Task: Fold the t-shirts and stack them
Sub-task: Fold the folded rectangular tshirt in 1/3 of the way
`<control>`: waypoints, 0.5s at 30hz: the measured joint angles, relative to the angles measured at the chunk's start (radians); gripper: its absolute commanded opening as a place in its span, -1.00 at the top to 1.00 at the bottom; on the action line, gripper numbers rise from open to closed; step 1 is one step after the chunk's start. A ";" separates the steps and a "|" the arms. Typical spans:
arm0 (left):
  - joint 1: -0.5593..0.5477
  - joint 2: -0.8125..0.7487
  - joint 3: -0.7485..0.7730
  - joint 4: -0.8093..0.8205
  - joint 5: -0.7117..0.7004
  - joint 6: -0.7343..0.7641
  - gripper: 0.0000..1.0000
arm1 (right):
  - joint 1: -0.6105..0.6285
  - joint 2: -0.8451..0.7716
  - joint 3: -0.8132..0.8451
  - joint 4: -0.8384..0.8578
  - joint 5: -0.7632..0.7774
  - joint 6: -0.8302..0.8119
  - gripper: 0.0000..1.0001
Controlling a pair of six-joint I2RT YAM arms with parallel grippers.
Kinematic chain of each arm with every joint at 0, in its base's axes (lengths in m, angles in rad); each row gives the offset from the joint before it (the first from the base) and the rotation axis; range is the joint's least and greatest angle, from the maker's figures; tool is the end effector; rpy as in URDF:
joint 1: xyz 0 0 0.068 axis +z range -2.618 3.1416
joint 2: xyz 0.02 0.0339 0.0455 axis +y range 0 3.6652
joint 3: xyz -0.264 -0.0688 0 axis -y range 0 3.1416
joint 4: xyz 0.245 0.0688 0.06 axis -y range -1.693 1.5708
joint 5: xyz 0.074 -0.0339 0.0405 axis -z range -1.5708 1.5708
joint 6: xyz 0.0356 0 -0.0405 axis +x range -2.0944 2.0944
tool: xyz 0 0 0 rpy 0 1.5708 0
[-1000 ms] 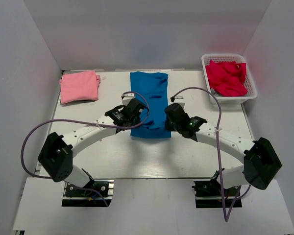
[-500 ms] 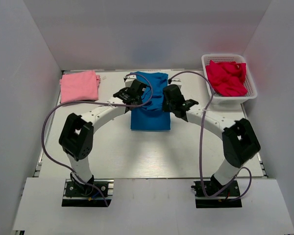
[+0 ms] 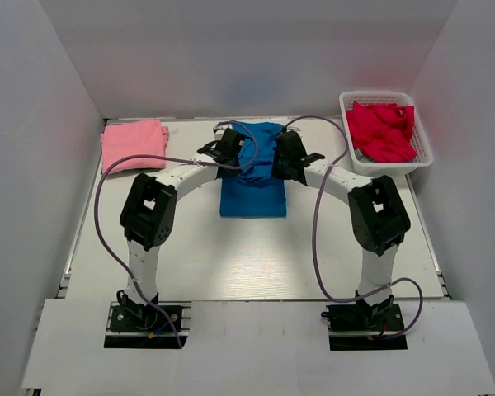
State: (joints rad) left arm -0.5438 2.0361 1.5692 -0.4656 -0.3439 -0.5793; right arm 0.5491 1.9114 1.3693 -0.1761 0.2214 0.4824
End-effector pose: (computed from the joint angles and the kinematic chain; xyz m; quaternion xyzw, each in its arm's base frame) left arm 0.3898 -0.2217 0.2064 -0.0703 0.9344 -0.0271 0.3482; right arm 0.3716 0.2182 0.2158 0.0155 0.9060 0.1152 0.4071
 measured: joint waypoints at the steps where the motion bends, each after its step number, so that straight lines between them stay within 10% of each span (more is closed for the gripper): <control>1: 0.003 0.012 0.006 0.000 0.008 0.001 1.00 | -0.005 0.019 0.015 0.000 -0.010 0.000 0.71; 7: 0.039 0.105 0.127 -0.018 0.038 0.016 0.02 | -0.035 0.125 0.128 -0.013 -0.031 0.041 -0.11; 9: 0.060 0.147 0.216 -0.043 0.037 0.025 -0.99 | -0.051 0.168 0.206 -0.035 -0.031 0.060 -0.26; 15: 0.167 0.225 0.478 -0.081 0.050 0.020 -0.99 | -0.113 0.227 0.391 -0.048 -0.071 0.064 -0.78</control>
State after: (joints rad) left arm -0.3771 2.2608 2.0468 -0.5468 -0.2943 -0.5591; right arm 0.4366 2.1380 1.7603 -0.2241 0.1509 0.5465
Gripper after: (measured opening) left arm 0.995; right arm 0.829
